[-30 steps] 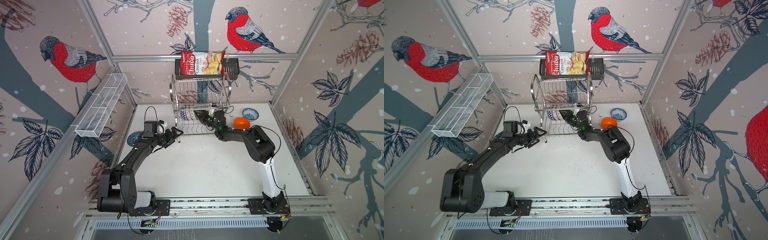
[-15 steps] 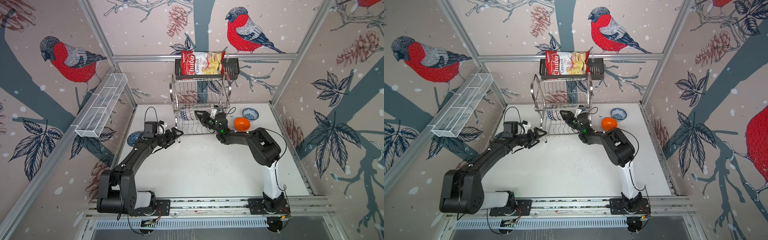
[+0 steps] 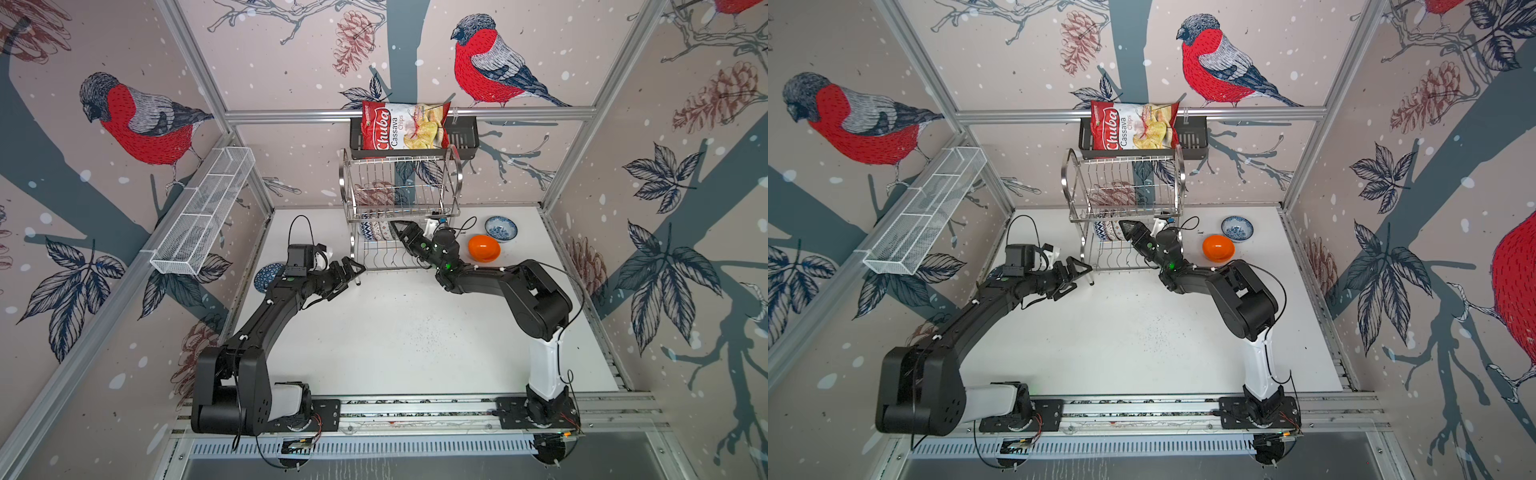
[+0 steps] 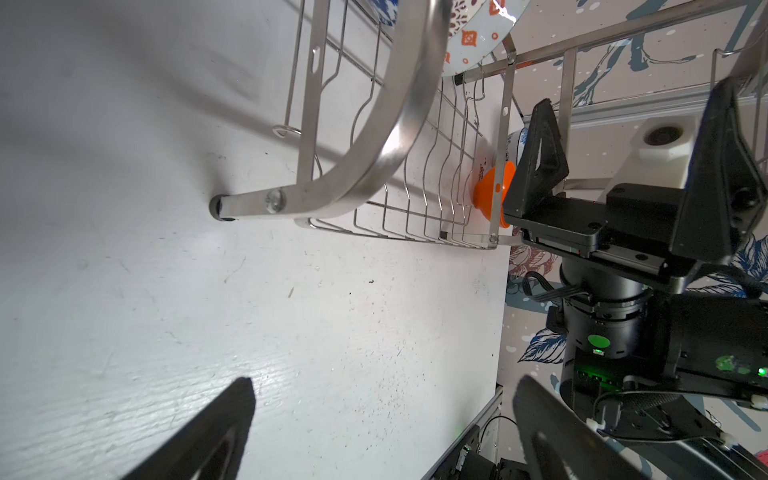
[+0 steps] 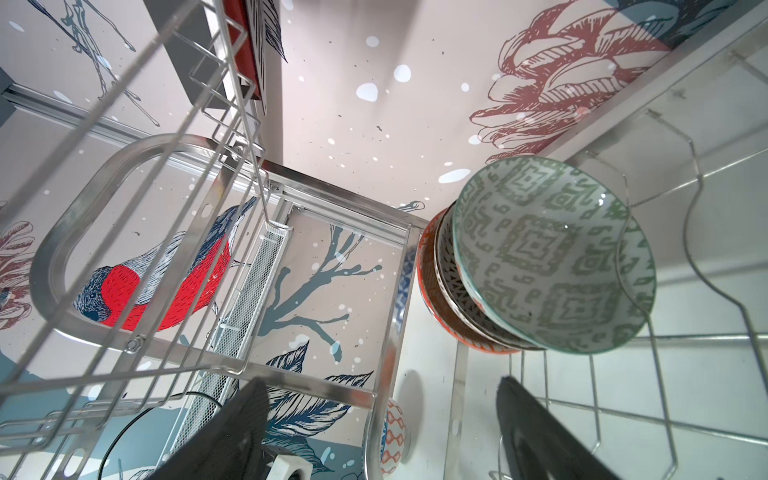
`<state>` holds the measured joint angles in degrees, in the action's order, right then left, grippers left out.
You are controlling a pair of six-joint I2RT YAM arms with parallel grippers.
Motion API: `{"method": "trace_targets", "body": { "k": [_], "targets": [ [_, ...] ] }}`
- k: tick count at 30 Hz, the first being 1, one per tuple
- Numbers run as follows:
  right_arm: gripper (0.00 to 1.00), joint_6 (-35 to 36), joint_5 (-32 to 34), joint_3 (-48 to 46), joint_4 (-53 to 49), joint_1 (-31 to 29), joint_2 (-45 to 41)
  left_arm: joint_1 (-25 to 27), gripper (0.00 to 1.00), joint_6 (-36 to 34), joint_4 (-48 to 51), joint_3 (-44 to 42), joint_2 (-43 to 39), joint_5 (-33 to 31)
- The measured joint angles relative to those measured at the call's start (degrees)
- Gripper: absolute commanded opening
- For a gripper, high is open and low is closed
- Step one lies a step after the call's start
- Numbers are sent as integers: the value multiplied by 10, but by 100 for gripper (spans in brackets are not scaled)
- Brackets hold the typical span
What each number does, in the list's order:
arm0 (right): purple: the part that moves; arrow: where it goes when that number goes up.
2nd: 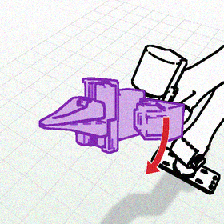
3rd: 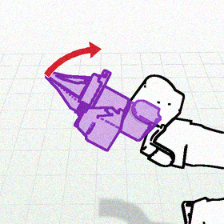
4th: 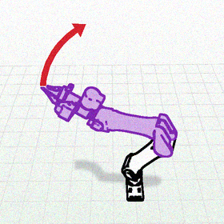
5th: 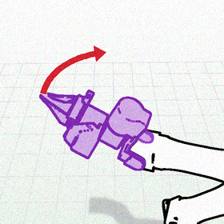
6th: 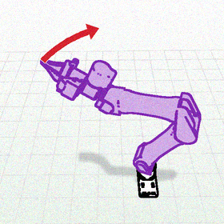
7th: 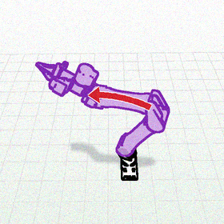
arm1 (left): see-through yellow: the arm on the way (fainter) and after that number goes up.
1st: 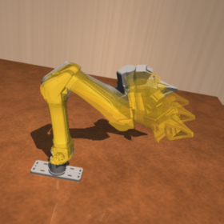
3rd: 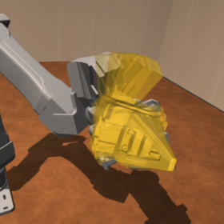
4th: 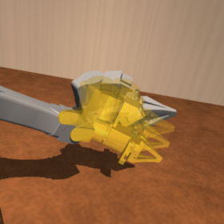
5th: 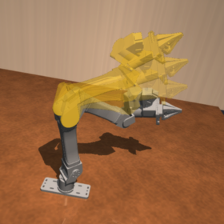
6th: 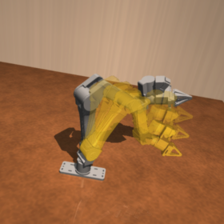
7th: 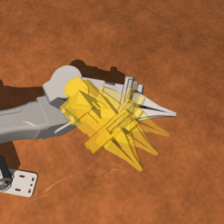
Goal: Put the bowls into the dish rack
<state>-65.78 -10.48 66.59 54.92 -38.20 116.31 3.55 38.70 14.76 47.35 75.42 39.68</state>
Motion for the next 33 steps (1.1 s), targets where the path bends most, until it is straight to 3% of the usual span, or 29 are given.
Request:
{"method": "trace_targets", "body": {
  "k": [3, 4, 12, 24, 33],
  "targets": [
    [89, -1, 0, -22, 0, -2, -11, 0, 97, -2, 7, 6, 2, -10],
    [100, -1, 0, -30, -1, -3, -17, 0, 97, -1, 10, 7, 3, -12],
    [100, 45, 4, -59, -48, -10, -78, 0, 97, -2, 23, 35, 10, -24],
    [100, 183, 1, -36, -249, -29, -152, -1, 97, 1, 25, 51, -3, -70],
    [100, 255, 5, -102, -332, -31, -247, -8, 97, 10, 66, 70, 2, -114]
  ]
}}
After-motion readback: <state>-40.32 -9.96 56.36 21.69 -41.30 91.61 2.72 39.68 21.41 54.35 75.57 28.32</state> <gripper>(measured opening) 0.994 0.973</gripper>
